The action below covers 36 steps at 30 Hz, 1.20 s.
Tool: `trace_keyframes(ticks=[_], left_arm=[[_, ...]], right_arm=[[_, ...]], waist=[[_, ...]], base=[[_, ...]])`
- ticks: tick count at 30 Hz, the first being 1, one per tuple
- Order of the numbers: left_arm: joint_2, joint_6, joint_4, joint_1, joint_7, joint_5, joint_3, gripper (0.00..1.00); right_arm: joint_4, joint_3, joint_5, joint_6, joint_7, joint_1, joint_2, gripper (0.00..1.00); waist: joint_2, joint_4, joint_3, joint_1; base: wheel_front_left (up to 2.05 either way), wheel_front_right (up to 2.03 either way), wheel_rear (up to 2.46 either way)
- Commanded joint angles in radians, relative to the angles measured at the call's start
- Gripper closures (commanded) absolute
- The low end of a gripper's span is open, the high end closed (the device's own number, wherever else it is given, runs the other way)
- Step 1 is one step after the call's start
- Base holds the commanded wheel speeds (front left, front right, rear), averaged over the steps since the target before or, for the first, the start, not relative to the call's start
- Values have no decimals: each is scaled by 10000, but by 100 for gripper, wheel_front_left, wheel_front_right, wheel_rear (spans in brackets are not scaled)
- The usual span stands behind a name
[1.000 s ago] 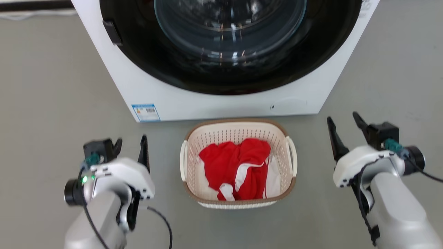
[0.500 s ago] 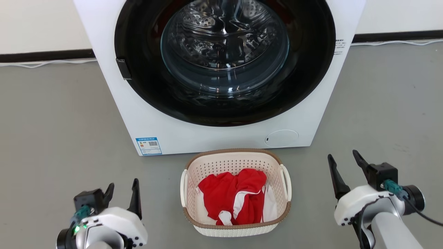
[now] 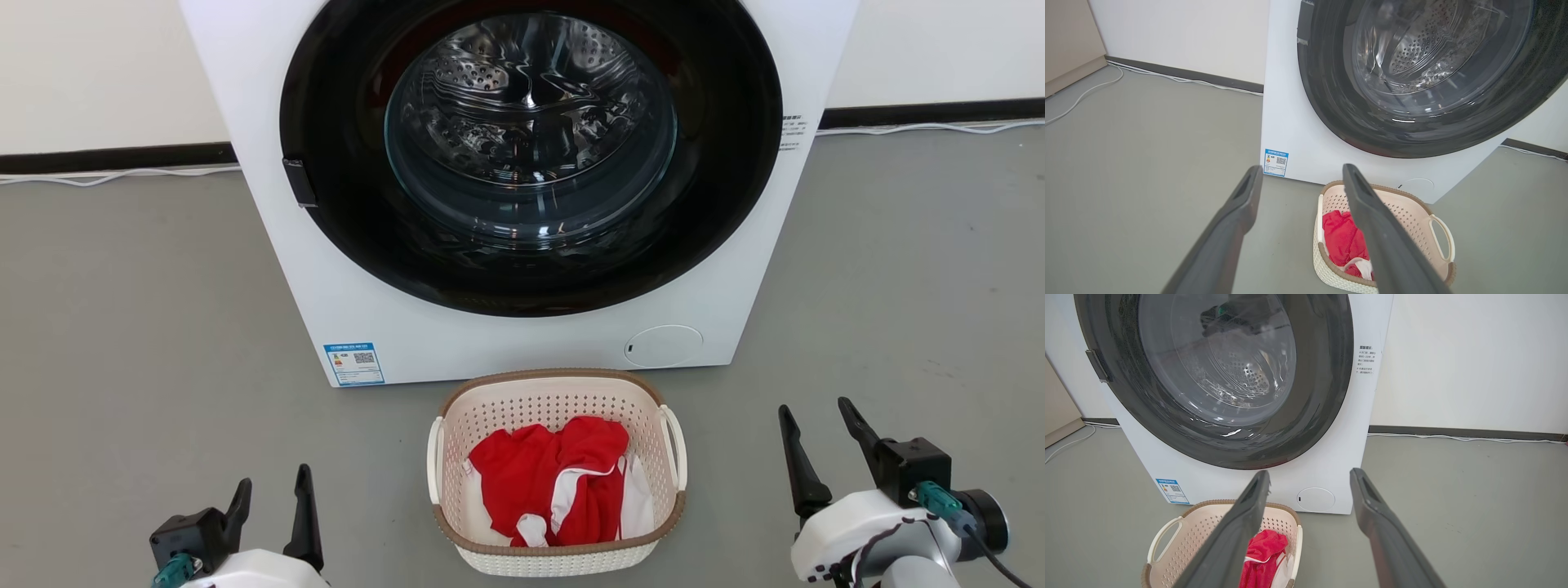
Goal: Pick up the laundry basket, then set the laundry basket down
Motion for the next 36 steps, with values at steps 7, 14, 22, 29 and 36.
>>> trace_keyframes(ticks=[7, 14, 22, 29, 36], left_arm=[[92, 234, -700, 71, -108, 293, 672, 0], [-186, 91, -142, 439, 138, -64, 320, 100], [-283, -123, -206, 370, 369, -756, 537, 100], [-368, -310, -246, 292, 569, -1357, 724, 100], [-453, -498, -301, 220, 770, -1960, 914, 100]], right_arm=[[-674, 99, -138, 60, -6, 62, 47, 0], [-108, -253, 372, -10, 196, 214, 122, 100], [-343, -238, 1449, -5, 424, 295, 130, 100], [-563, -201, 2367, -1, 577, 361, 137, 100], [-754, -201, 3276, 3, 763, 405, 144, 100]], waist=[[-1, -32, -24, 1], [-1, -31, -27, 3], [-1, -34, -25, 2], [-1, -34, -14, 1], [-1, -35, -8, 1]], base=[[0, 0, 0], [0, 0, 0], [0, 0, 0], [0, 0, 0], [0, 0, 0]])
